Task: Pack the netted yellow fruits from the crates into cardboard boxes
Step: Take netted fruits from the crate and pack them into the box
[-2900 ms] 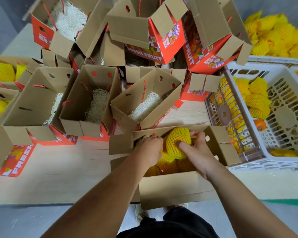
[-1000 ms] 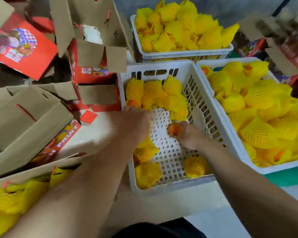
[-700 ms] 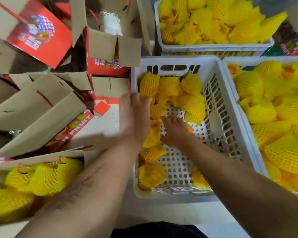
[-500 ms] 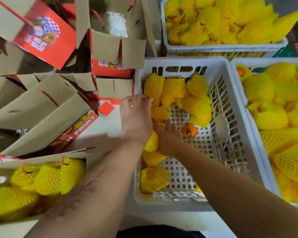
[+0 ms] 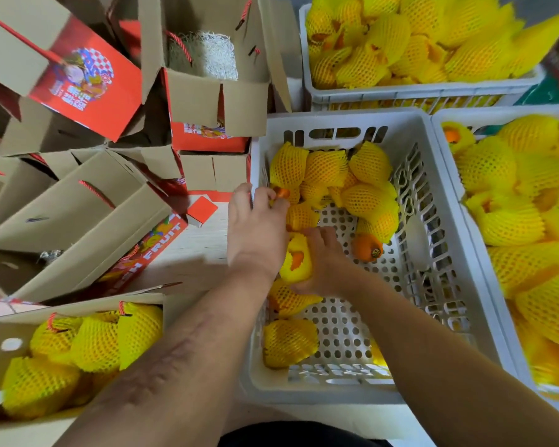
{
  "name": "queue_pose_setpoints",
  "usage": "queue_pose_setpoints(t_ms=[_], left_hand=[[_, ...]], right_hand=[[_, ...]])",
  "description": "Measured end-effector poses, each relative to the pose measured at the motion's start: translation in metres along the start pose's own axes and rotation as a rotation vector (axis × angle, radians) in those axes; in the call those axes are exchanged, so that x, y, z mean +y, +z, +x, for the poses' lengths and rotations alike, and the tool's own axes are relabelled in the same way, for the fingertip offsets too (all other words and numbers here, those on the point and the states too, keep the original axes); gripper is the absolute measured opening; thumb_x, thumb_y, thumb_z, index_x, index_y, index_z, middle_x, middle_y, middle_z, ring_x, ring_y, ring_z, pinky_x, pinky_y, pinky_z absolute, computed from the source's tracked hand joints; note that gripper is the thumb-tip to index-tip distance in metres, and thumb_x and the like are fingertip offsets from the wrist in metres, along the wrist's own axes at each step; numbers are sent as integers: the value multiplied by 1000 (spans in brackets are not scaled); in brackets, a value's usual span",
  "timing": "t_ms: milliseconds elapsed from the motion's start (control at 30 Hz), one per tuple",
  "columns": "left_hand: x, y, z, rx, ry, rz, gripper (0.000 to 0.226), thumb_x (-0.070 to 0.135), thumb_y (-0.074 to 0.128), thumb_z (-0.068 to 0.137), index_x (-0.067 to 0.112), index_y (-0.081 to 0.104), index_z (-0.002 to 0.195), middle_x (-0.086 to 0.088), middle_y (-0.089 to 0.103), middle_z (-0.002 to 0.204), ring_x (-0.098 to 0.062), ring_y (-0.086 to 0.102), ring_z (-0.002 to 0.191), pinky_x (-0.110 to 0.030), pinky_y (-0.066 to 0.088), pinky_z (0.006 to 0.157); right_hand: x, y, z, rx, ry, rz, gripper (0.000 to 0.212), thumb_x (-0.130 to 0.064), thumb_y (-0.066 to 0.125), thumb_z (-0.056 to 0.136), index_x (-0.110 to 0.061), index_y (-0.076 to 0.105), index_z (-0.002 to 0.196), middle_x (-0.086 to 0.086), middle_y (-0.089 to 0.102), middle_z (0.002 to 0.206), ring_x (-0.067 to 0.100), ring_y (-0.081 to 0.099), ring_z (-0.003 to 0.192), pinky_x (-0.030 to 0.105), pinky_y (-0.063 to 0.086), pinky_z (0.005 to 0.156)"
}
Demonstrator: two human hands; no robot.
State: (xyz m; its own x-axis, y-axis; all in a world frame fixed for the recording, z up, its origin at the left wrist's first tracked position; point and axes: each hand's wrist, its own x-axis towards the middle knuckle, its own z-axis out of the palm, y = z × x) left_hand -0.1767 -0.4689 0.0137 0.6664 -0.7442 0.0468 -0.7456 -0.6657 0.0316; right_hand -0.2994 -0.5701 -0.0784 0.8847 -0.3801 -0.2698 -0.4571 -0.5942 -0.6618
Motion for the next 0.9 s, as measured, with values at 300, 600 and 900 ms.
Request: queue_pose_setpoints(t_ms=[300, 600, 900], left_hand=[[1, -8, -2, -54, 64, -160, 46, 34, 57, 91, 25, 62, 135, 2, 61, 140, -29, 6, 152, -52, 13, 127], [-6, -5, 1, -119, 185, -134, 74, 80, 52, 81, 42, 53, 144, 17, 56, 144, -26, 1, 156, -55, 5, 125], [-12, 1, 3, -123, 126, -459, 47, 78, 60, 80, 39, 69, 105, 29, 59, 96, -7, 26, 135, -34, 24, 95]], right_hand=[[5, -40, -3, -217, 144, 494, 17, -16, 73, 80, -21, 61, 90, -17, 63, 74, 1, 59, 69, 30, 49, 66], [8, -69, -1, -163, 415, 1427, 61, -49, 80, 78, -12, 63, 123, 9, 72, 97, 21, 68, 72, 26, 56, 56], [1, -54, -4, -348, 270, 1328, 66, -63, 85, 67, -20, 73, 116, 10, 72, 106, 20, 68, 83, 29, 53, 76]])
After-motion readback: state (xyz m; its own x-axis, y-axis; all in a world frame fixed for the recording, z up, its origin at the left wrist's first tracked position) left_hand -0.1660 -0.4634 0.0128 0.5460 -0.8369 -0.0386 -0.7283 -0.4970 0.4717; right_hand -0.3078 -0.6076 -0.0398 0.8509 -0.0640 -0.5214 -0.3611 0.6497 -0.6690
